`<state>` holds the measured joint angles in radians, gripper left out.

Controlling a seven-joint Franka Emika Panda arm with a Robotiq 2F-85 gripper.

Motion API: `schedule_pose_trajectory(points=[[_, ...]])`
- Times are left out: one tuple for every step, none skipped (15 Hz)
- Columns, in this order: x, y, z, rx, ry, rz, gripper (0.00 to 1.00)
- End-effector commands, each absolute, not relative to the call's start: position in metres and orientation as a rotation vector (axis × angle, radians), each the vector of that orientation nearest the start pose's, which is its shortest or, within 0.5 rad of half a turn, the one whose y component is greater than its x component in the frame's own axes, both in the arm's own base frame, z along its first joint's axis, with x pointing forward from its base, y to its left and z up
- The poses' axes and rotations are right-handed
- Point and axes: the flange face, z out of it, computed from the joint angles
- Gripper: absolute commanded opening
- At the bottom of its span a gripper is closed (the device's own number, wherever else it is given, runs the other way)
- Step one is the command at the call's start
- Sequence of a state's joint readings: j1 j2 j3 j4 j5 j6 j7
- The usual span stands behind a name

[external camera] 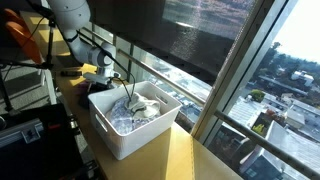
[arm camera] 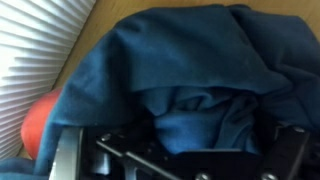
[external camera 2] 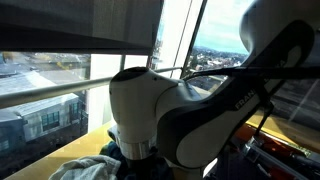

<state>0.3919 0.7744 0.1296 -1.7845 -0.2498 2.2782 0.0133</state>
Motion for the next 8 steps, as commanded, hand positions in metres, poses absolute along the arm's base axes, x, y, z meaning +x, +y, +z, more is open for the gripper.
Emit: schedule_pose_trajectory(points=[[0.56, 0.294, 0.102, -3.119, -1.004, 0.359, 0.64], [0.564, 0.293, 0.11, -3.124, -0.985, 0.344, 0.56], [0.567, 0.293, 0.121, -3.131, -0.966, 0.324, 0.47], [0.57, 0.293, 0.135, -3.132, -0.946, 0.3, 0.4], [0.573, 0.293, 0.148, -3.133, -0.925, 0.274, 0.34], [0.575, 0.291, 0.166, -3.131, -0.896, 0.242, 0.25], [0.577, 0.29, 0.182, -3.129, -0.874, 0.214, 0.19], [0.579, 0.288, 0.2, -3.125, -0.856, 0.18, 0.09]])
